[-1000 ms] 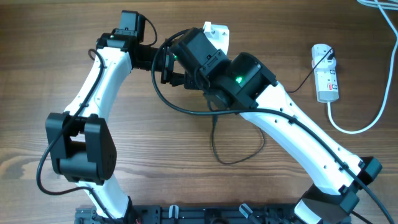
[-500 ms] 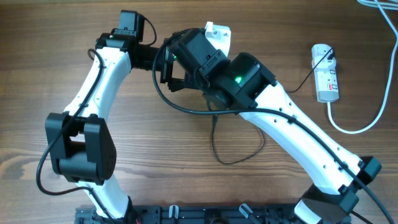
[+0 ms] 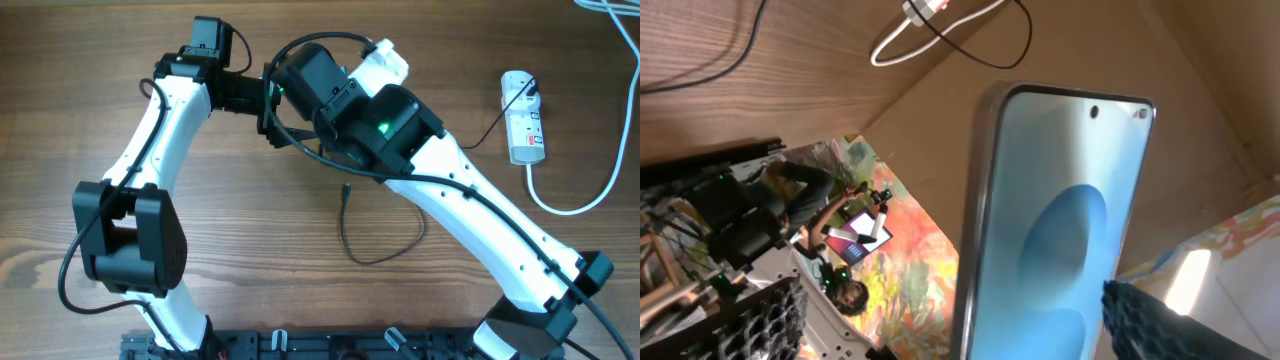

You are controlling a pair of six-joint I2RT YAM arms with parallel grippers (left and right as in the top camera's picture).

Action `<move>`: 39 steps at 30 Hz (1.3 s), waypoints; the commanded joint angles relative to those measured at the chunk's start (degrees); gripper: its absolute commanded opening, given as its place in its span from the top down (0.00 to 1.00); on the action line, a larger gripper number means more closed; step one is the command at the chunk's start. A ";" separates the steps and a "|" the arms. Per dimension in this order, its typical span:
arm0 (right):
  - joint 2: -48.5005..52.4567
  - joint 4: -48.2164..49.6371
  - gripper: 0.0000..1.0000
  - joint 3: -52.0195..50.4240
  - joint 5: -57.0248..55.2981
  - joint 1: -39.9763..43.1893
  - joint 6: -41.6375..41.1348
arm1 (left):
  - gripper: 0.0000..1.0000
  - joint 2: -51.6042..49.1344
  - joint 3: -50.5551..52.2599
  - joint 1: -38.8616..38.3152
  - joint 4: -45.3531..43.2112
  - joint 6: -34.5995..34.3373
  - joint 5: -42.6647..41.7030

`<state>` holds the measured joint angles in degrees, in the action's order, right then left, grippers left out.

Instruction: Plug charger to phone and switch on socket

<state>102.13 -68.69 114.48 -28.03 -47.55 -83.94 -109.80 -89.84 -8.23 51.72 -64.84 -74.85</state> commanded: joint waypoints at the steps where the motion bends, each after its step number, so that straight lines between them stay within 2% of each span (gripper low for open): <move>1: 0.74 0.48 0.95 1.36 0.87 0.00 -20.57 | 0.15 1.90 -0.17 0.26 -0.13 -4.02 -0.74; 2: 0.74 0.46 0.95 1.33 0.94 0.00 -23.52 | 0.21 1.90 -0.17 0.26 -0.13 -4.72 -0.74; 4: 0.74 0.46 0.96 1.33 1.14 0.00 -27.74 | 0.28 1.90 -0.17 0.26 -0.13 -4.70 -1.53; 7: 0.74 0.26 0.95 1.33 2.71 -0.02 -33.62 | 0.32 1.90 -0.17 0.26 -0.15 -4.74 -2.89; 9: 0.74 1.33 0.95 1.36 5.07 0.00 -34.73 | 0.37 1.90 -0.17 0.26 -0.15 -4.72 -2.89; 13: 0.74 3.28 0.95 1.33 7.54 0.00 -34.75 | 0.55 1.90 -0.17 0.26 -0.15 -4.72 -3.04; 19: 0.74 3.32 0.94 1.33 7.58 0.00 -34.73 | 0.58 1.90 -0.17 0.26 -0.13 -4.70 -5.90; 22: 0.74 3.34 0.94 1.33 7.58 0.00 -34.75 | 0.65 1.90 -0.17 0.26 -0.13 -4.70 -5.92; 31: 0.74 3.56 0.94 1.33 6.71 0.94 -34.75 | 0.68 1.90 -0.17 0.26 -0.13 -4.70 -5.90; 39: 0.74 4.28 0.93 1.33 6.73 1.29 -34.75 | 0.75 1.90 -0.17 0.26 -0.13 -4.70 -5.88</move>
<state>102.13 -66.37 114.48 -19.29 -47.13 -118.28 -109.60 -89.84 -7.75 51.18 -69.56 -79.42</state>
